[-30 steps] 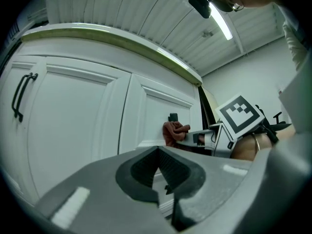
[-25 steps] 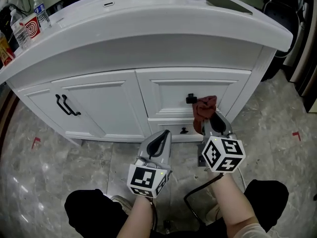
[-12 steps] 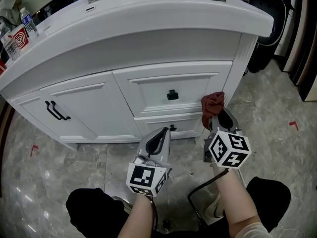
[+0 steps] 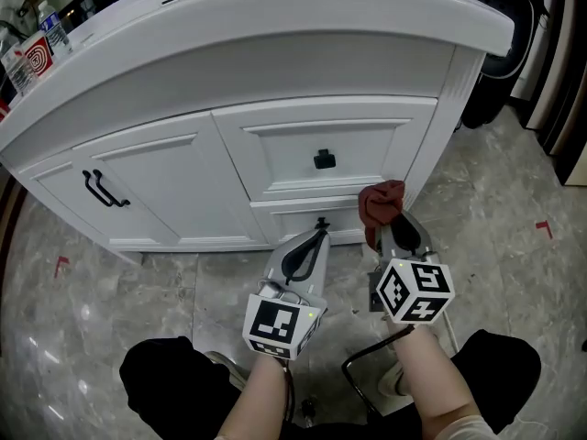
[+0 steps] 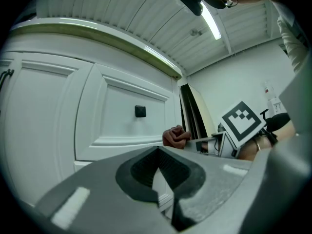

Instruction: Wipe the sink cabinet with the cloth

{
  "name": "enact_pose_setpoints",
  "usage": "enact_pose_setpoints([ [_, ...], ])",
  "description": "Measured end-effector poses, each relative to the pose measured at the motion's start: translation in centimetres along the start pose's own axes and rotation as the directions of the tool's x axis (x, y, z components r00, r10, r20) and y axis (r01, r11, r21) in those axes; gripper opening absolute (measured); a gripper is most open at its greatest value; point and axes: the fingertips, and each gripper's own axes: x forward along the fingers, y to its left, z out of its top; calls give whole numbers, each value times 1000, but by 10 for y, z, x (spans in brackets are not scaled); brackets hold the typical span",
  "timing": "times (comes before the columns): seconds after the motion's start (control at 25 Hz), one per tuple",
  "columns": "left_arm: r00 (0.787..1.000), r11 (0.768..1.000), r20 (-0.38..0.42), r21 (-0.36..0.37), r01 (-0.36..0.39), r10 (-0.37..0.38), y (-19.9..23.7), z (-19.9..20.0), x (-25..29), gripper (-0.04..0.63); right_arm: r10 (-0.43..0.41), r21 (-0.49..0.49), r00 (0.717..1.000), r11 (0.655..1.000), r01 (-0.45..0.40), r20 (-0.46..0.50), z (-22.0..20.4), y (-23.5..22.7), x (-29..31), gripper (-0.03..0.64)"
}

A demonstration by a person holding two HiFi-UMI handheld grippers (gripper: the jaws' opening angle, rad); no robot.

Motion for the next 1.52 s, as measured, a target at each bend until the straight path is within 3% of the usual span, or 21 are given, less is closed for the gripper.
enact_pose_setpoints([
  [0.32, 985, 984, -27, -37, -174, 173, 79, -15, -49, 0, 219, -44, 972, 974, -223, -89, -58, 125, 41, 86],
  [0.52, 970, 969, -58, -57, -241, 238, 117, -30, -77, 0, 304, -42, 942, 949, -313, -141, -91, 177, 63, 86],
  [0.68, 959, 959, -81, -69, -276, 270, 133, -40, -89, 0, 331, -17, 931, 941, -337, -154, -108, 198, 82, 86],
  [0.92, 954, 953, -108, -86, -291, 281, 142, -55, -89, 0, 316, -32, 938, 946, -324, -145, -113, 193, 89, 86],
  [1.2, 972, 971, -99, -94, -220, 211, 110, -55, -57, 0, 248, -74, 958, 963, -261, -142, -108, 151, 83, 84],
  [1.52, 982, 981, -105, -100, -165, 155, 82, -58, -30, 0, 144, 2, 978, 989, -146, -148, -103, 88, 72, 84],
])
